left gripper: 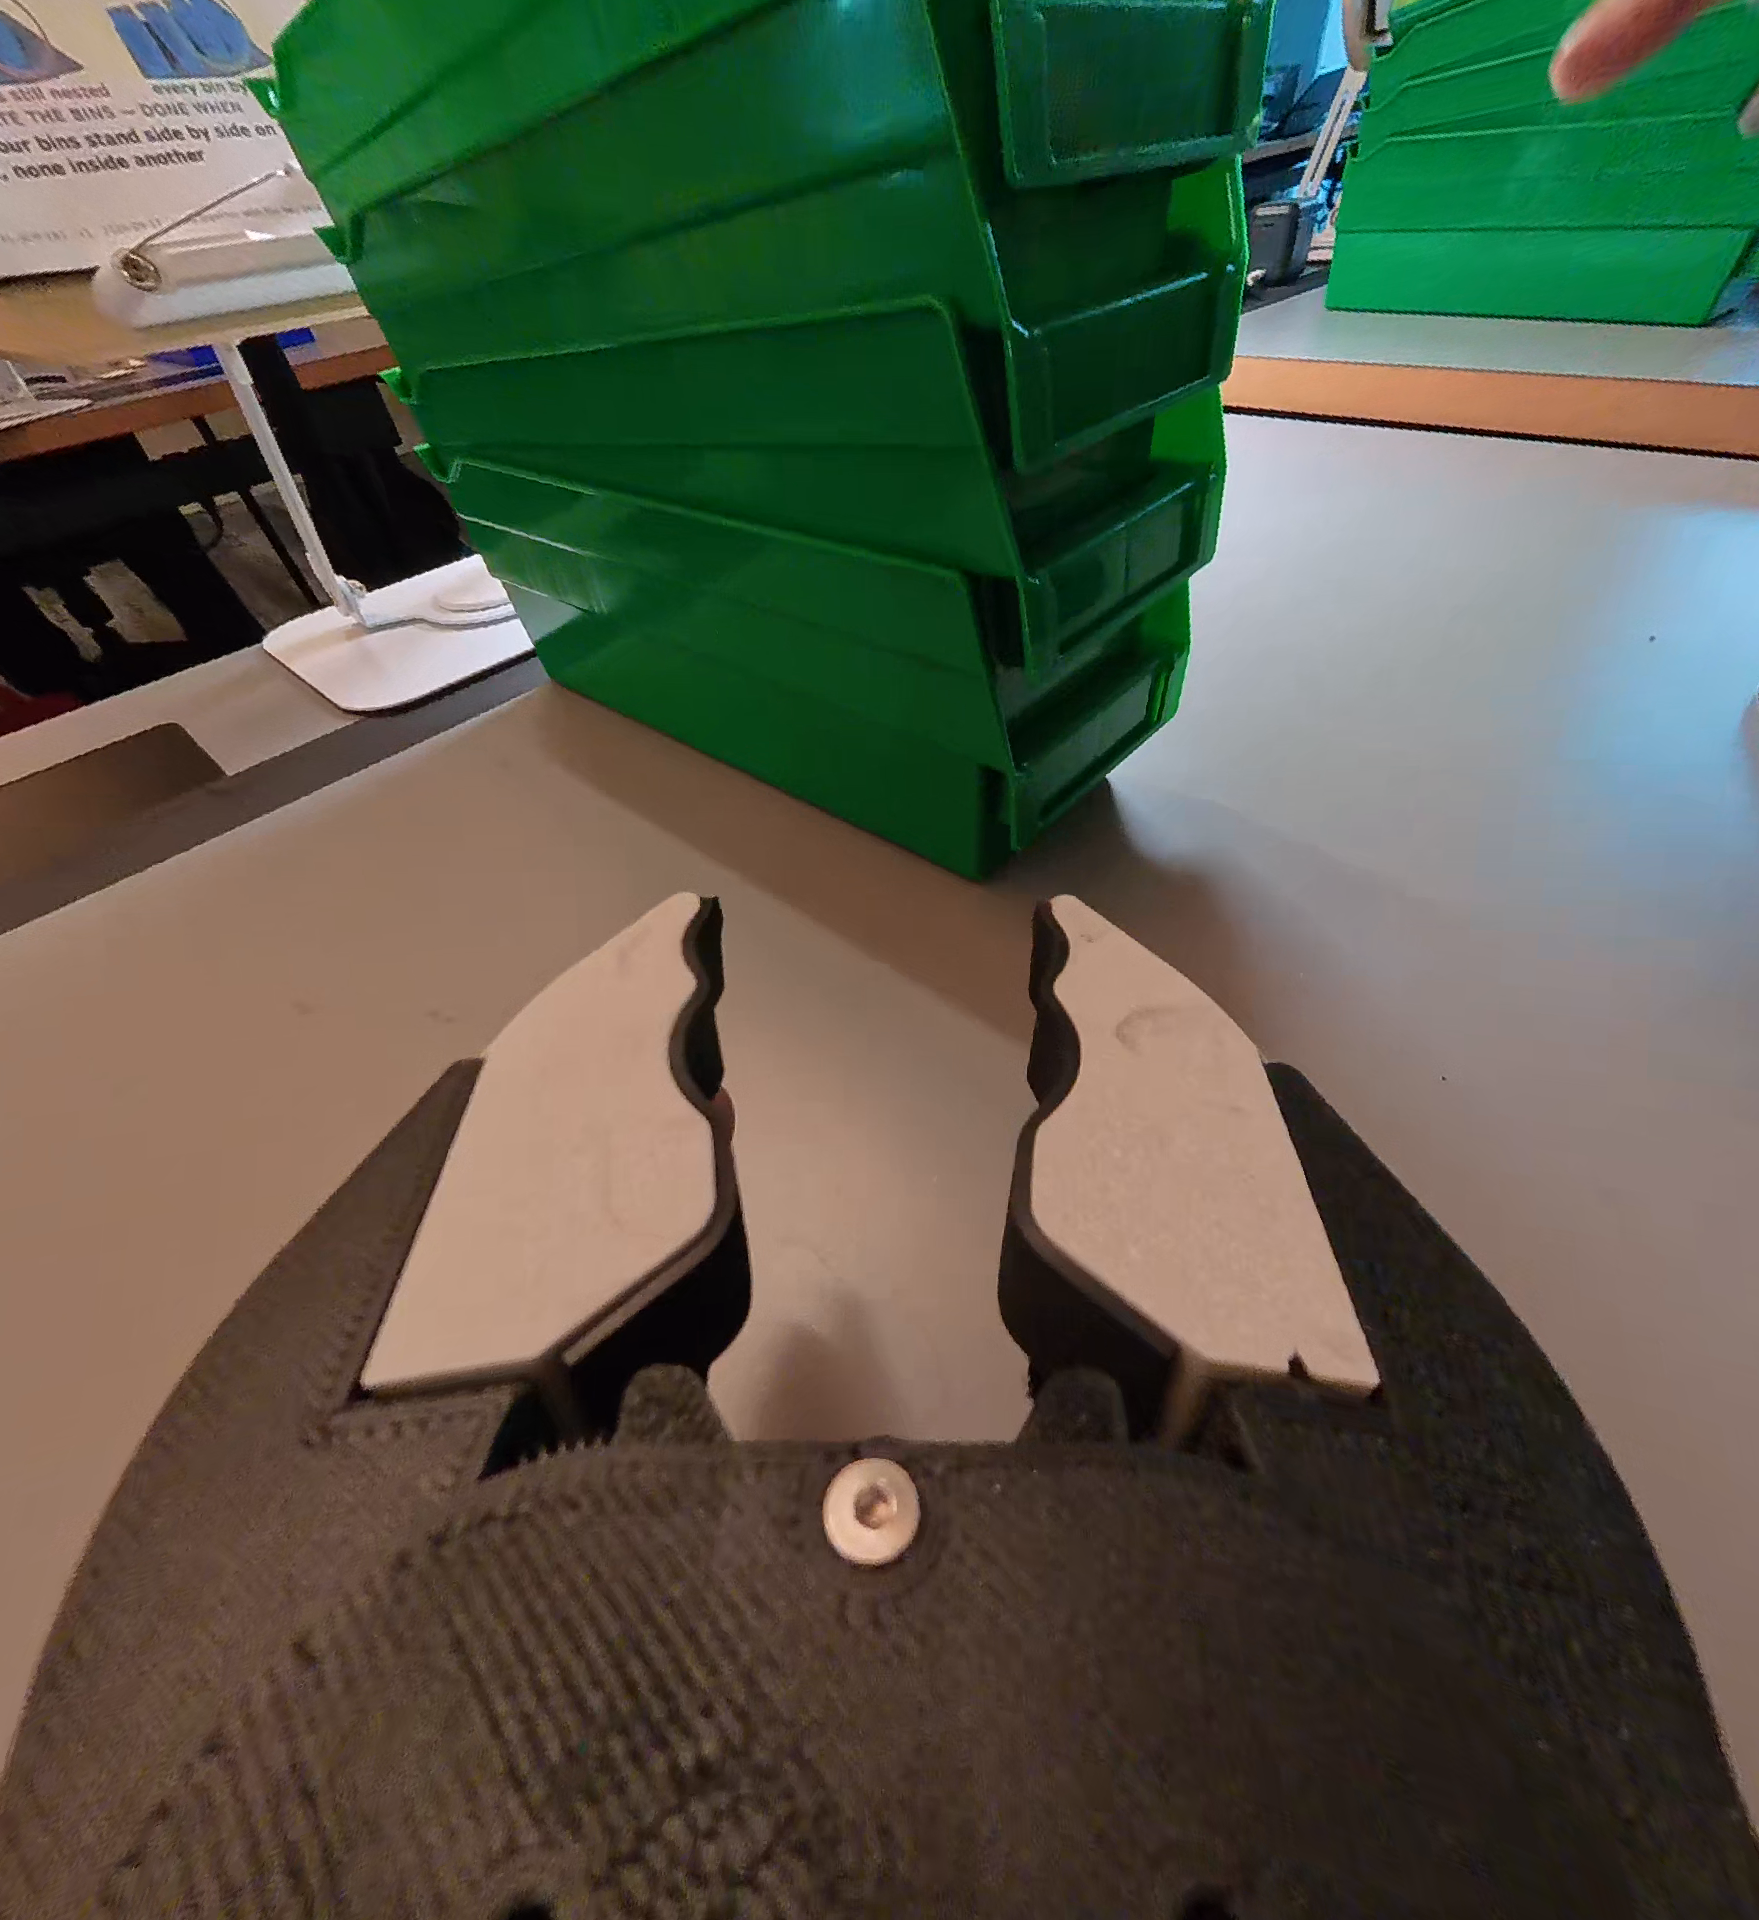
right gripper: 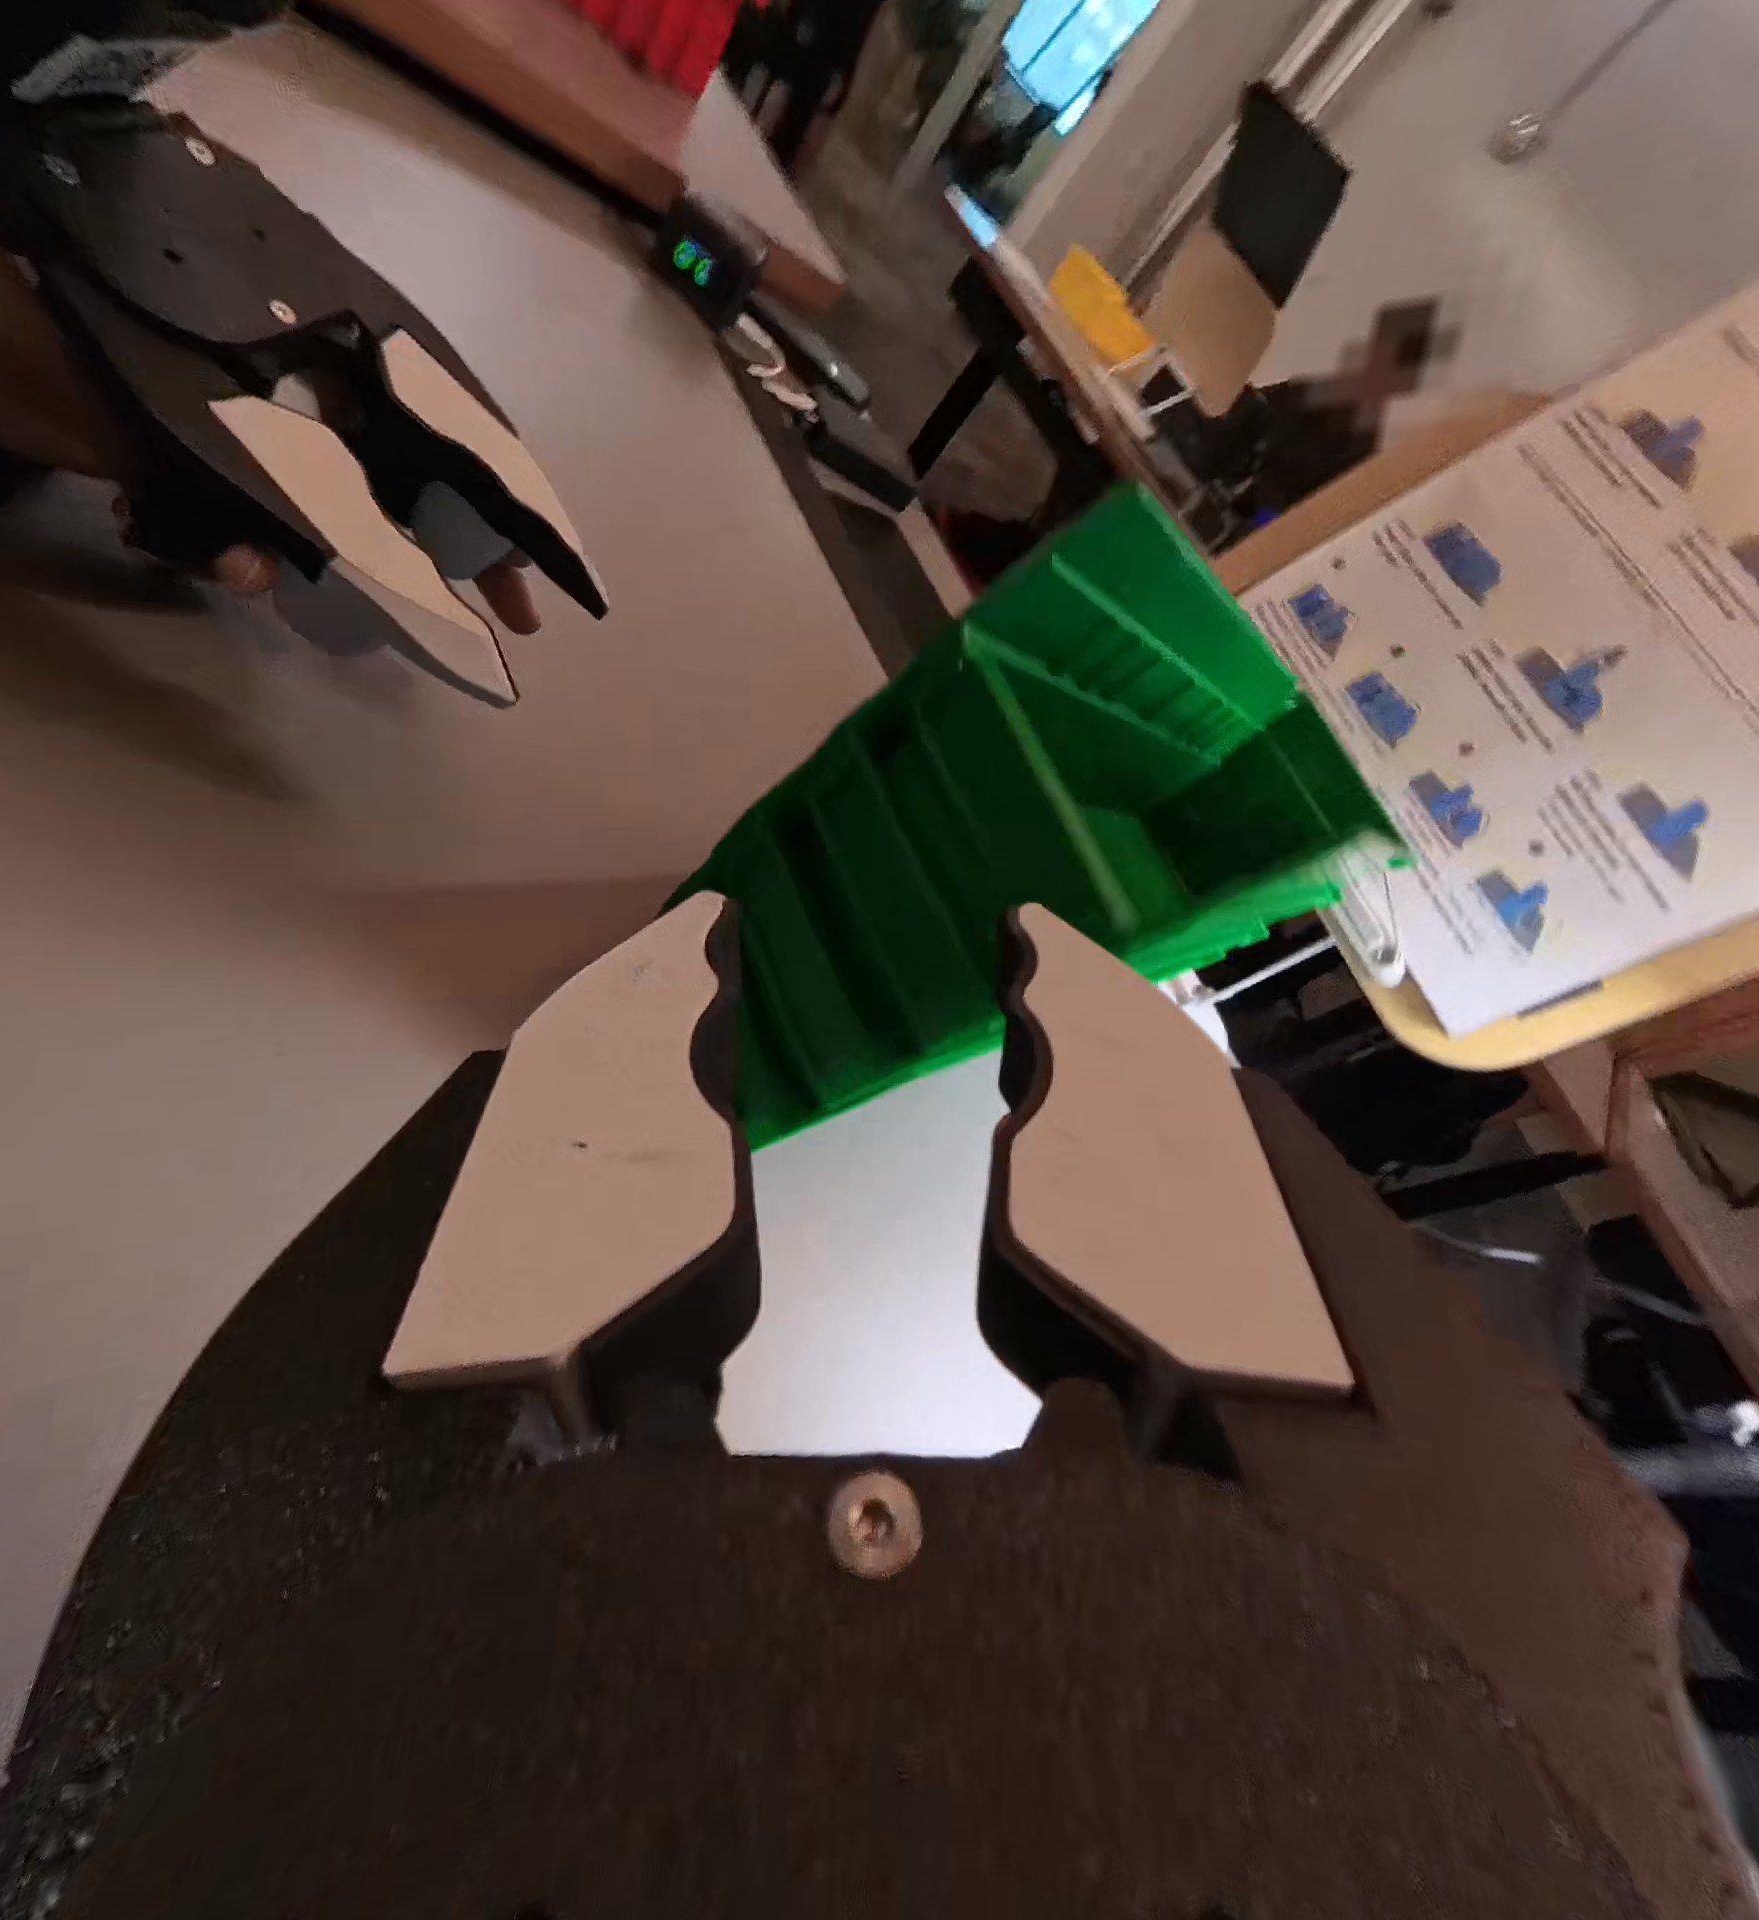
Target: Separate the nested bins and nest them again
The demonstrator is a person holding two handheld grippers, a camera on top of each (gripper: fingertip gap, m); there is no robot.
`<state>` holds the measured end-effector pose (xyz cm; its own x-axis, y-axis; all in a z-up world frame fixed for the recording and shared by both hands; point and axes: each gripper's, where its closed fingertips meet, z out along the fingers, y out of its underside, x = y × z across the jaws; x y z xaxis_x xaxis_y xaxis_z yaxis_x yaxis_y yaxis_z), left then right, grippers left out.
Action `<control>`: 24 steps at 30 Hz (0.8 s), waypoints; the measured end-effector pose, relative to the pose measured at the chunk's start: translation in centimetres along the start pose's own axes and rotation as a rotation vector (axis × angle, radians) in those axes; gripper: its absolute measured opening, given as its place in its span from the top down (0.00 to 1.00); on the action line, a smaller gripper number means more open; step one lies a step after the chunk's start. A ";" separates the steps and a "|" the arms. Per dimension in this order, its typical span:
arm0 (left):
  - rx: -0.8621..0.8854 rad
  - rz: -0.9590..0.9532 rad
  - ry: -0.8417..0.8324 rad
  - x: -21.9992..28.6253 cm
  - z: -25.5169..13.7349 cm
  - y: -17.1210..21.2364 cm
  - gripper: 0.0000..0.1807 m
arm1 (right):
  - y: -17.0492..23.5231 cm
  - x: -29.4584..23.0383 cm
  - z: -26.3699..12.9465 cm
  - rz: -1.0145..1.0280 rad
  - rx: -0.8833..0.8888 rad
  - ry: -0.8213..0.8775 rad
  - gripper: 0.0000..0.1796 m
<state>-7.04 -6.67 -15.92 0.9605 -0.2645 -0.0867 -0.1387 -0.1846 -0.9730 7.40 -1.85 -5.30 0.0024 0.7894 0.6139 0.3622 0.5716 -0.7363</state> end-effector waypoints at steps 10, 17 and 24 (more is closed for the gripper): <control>0.057 0.033 -0.017 -0.1 -0.9 -1.3 0.72 | 0.6 2.6 8.6 -0.354 -0.545 -0.224 0.68; 0.063 0.039 0.012 0.3 -1.0 -1.5 0.73 | 2.8 2.3 9.4 -0.311 -0.759 -0.409 0.76; 0.065 0.050 0.022 0.6 -1.1 -1.6 0.75 | 3.1 1.4 9.0 -0.173 -0.776 -0.593 0.86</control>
<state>-6.49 -7.63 -14.19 0.9471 -0.2926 -0.1320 -0.1701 -0.1089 -0.9794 0.11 3.10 -9.29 -0.4982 0.8144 0.2974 0.8241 0.5514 -0.1294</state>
